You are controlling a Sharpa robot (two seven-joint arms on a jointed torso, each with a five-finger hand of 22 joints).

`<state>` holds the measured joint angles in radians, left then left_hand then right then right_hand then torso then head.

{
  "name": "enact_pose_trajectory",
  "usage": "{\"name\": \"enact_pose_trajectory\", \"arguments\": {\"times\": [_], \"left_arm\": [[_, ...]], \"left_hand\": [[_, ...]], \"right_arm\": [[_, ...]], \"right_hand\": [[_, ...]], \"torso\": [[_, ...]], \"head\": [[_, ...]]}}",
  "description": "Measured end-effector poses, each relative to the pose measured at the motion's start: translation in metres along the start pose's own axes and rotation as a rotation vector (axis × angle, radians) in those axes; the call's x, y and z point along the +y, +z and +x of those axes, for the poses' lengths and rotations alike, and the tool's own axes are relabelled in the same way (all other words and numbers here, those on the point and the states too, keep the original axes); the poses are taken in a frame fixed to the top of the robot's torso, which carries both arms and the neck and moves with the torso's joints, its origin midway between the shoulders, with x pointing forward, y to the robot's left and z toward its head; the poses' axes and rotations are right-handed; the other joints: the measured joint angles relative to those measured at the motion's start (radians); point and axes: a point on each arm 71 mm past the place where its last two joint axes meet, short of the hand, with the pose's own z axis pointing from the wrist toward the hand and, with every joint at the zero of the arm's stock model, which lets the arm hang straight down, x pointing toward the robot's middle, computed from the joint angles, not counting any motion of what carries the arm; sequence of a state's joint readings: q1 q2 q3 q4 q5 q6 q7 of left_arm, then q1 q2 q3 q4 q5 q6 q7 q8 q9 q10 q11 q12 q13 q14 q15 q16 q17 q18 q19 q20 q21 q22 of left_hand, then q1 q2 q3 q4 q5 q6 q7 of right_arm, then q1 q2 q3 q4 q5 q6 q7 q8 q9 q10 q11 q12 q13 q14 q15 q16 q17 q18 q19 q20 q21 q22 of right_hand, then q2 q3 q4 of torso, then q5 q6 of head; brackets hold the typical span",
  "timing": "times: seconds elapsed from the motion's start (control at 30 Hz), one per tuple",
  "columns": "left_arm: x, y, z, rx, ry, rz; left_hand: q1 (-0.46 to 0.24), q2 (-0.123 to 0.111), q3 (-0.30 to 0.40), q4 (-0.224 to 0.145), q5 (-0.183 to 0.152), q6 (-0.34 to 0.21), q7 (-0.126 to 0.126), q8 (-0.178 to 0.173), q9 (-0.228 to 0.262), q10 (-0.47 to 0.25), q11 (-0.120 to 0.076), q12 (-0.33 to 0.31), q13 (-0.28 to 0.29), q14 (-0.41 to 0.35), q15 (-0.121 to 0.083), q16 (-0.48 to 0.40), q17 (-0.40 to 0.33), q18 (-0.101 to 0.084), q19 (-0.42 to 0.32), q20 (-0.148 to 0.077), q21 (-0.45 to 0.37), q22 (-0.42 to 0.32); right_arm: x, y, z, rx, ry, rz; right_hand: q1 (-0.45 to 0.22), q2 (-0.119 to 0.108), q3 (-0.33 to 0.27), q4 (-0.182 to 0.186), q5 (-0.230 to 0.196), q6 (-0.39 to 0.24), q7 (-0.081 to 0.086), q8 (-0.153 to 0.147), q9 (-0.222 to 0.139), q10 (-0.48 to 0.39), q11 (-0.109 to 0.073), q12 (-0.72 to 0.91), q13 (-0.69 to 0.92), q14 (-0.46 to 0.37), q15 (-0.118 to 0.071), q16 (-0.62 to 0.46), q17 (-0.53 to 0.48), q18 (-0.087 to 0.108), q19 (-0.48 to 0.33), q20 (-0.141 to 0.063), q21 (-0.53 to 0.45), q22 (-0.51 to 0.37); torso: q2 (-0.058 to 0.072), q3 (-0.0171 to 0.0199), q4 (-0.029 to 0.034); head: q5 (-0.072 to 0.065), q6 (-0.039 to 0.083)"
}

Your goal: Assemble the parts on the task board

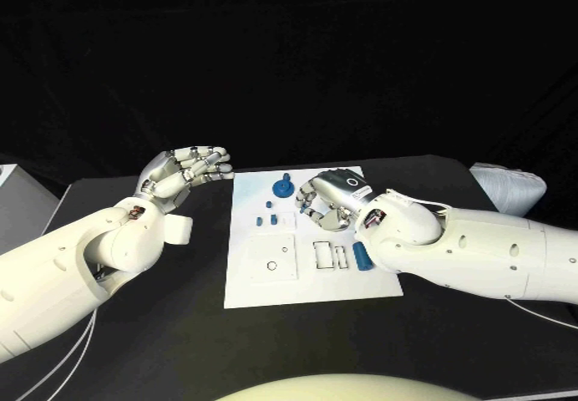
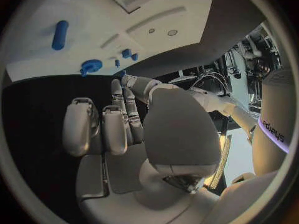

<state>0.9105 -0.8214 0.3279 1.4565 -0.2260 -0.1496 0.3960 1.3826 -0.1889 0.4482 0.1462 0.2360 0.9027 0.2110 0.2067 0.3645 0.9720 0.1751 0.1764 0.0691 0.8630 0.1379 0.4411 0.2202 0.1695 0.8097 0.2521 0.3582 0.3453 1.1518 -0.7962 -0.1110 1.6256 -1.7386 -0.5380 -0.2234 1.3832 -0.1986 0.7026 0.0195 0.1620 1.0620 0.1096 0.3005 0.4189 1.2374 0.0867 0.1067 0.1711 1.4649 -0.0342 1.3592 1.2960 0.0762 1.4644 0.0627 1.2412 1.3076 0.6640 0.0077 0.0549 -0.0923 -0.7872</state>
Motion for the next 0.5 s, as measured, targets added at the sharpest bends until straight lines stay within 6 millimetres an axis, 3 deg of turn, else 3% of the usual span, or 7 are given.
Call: {"name": "enact_pose_trajectory", "arguments": {"times": [0.27,0.5], "left_arm": [[0.0,0.001,0.001,-0.012,-0.001,0.003],[0.0,0.001,0.001,-0.019,-0.002,0.004]], "left_hand": [[0.0,0.0,0.0,0.0,0.0,0.0,0.0,0.0,0.0,0.0,0.0,0.0,0.0,0.0,0.0,0.0,0.0,0.0,0.0,0.0,-0.004,0.0],[0.0,0.0,0.0,0.0,0.0,0.0,0.0,0.0,0.0,0.0,0.0,0.0,0.0,0.0,0.0,0.0,0.001,0.0,0.0,0.0,-0.004,-0.001]], "right_arm": [[0.024,-0.002,0.034,0.052,0.029,-0.03],[0.037,0.0,0.052,0.083,0.028,-0.044]], "right_hand": [[0.0,0.0,0.003,-0.003,0.009,0.0,0.0,0.0,0.001,0.004,0.003,0.0,0.0,0.0,0.0,0.0,-0.004,0.0,0.0,0.0,0.0,0.0],[0.0,0.0,0.006,-0.006,0.009,0.0,0.0,-0.001,0.001,0.004,0.003,-0.001,-0.002,0.0,0.0,0.0,-0.005,0.0,0.0,0.0,0.0,0.0]], "torso": [[0.0,-0.0001,-0.0005],[0.0,0.0005,0.0008]], "head": [[0.032,-0.015],[0.044,-0.024]]}}
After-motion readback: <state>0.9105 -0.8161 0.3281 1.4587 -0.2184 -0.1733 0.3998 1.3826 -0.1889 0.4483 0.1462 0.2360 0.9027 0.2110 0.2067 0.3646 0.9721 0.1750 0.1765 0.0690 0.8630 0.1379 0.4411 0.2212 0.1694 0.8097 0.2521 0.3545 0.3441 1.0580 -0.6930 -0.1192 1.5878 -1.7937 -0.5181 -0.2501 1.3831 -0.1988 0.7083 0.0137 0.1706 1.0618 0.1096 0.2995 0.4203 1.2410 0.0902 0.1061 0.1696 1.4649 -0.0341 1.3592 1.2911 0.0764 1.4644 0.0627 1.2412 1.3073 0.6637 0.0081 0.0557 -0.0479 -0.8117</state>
